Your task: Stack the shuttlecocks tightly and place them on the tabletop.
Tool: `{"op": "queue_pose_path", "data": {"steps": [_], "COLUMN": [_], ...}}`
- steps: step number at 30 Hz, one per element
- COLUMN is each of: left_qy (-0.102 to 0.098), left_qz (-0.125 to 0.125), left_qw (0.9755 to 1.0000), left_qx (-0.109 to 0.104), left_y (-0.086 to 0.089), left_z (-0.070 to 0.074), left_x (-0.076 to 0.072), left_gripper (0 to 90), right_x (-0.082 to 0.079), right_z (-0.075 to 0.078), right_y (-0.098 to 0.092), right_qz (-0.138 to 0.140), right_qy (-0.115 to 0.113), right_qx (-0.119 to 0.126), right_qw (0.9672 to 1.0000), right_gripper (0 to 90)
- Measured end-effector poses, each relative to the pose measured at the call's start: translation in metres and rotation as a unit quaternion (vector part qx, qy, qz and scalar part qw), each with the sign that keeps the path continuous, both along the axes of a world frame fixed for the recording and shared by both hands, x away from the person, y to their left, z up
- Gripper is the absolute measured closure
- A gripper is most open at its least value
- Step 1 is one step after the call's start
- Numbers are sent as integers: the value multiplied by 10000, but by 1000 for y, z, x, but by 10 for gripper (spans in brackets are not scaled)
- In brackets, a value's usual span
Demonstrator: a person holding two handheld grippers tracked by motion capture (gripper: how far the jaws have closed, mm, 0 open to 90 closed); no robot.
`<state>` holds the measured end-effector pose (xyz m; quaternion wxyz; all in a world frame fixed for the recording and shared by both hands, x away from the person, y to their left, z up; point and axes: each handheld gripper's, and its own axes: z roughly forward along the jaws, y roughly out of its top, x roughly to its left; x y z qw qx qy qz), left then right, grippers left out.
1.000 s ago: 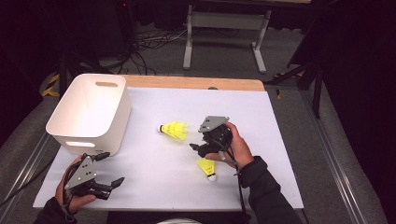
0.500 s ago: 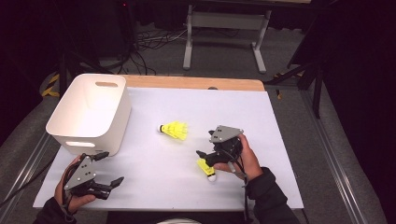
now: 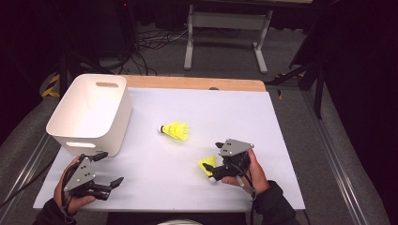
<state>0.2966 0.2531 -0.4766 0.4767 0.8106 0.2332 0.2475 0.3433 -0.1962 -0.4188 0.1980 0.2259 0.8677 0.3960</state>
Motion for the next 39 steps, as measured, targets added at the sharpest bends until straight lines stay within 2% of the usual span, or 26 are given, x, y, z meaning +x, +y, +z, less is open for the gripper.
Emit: {"op": "queue_pose_path", "data": {"steps": [6, 12, 16, 20, 22, 34, 39], "left_qy": [-10, -9, -20, -5, -1, -28, -18], "left_qz": [7, -2, -15, -17, -4, -54, -76], "left_qw": [10000, 10000, 10000, 10000, 10000, 10000, 10000], "left_qx": [-15, -14, -2, -5, -37, -8, -7], "left_y": [0, 0, 0, 0, 0, -1, -2], "left_z": [0, 0, 0, 0, 0, 0, 0], "left_x": [0, 0, 0, 0, 1, 0, 0], "left_gripper": [46, 45, 45, 45, 45, 46, 46], "right_x": [-7, -11, -11, -8, -6, 10, 12], "right_z": [-10, -23, -27, -32, -35, -50, -52], "right_y": [-6, -4, -1, 2, 2, 9, 10], "right_qz": [-48, 12, 17, 10, -41, -303, -340], "right_qy": [119, 289, 364, 422, 516, 873, 889], "right_qx": [4, -168, -197, -276, -213, -267, -299], "right_qw": [9999, 9994, 9991, 9987, 9984, 9954, 9950], "right_gripper": [166, 166, 167, 166, 166, 133, 133]}}
